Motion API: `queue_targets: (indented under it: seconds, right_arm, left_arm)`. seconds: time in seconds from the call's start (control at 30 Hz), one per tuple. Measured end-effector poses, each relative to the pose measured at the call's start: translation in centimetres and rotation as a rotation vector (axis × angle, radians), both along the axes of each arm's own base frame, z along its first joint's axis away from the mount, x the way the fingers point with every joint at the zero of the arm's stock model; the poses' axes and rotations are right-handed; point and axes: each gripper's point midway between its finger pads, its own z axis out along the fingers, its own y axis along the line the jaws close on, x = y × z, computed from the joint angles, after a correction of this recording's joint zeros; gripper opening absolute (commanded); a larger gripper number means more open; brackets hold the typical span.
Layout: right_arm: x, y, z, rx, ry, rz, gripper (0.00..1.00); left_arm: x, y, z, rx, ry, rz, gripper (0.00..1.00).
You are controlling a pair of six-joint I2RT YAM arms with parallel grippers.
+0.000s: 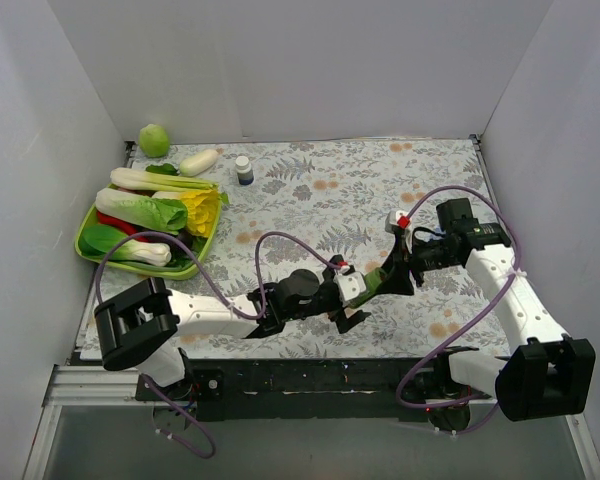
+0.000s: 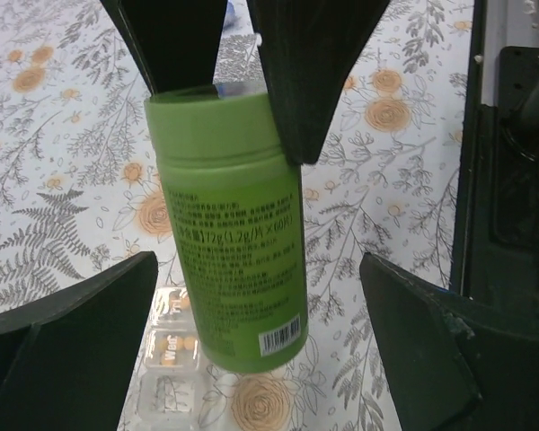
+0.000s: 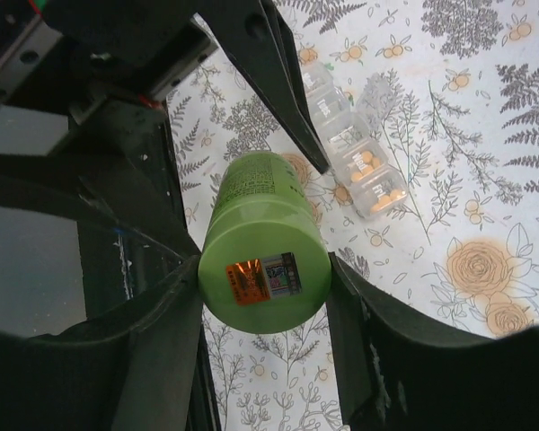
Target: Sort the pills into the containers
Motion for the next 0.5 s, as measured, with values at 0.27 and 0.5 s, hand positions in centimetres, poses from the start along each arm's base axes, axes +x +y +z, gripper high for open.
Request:
queue_targets:
  seconds: [0.27, 0.5]
  right_arm:
    - [0.4, 0.6, 0.8, 0.049, -0.030, -0.026, 0.07]
    - [0.1, 0.8, 0.5, 0.054, -0.031, -0.014, 0.08]
  left_arm:
    - [1.6, -1.2, -0.1, 0.025, -0.010, 0.083, 0.25]
    - [1.4, -1.0, -0.4, 0.041, 0.008, 0.087, 0.00]
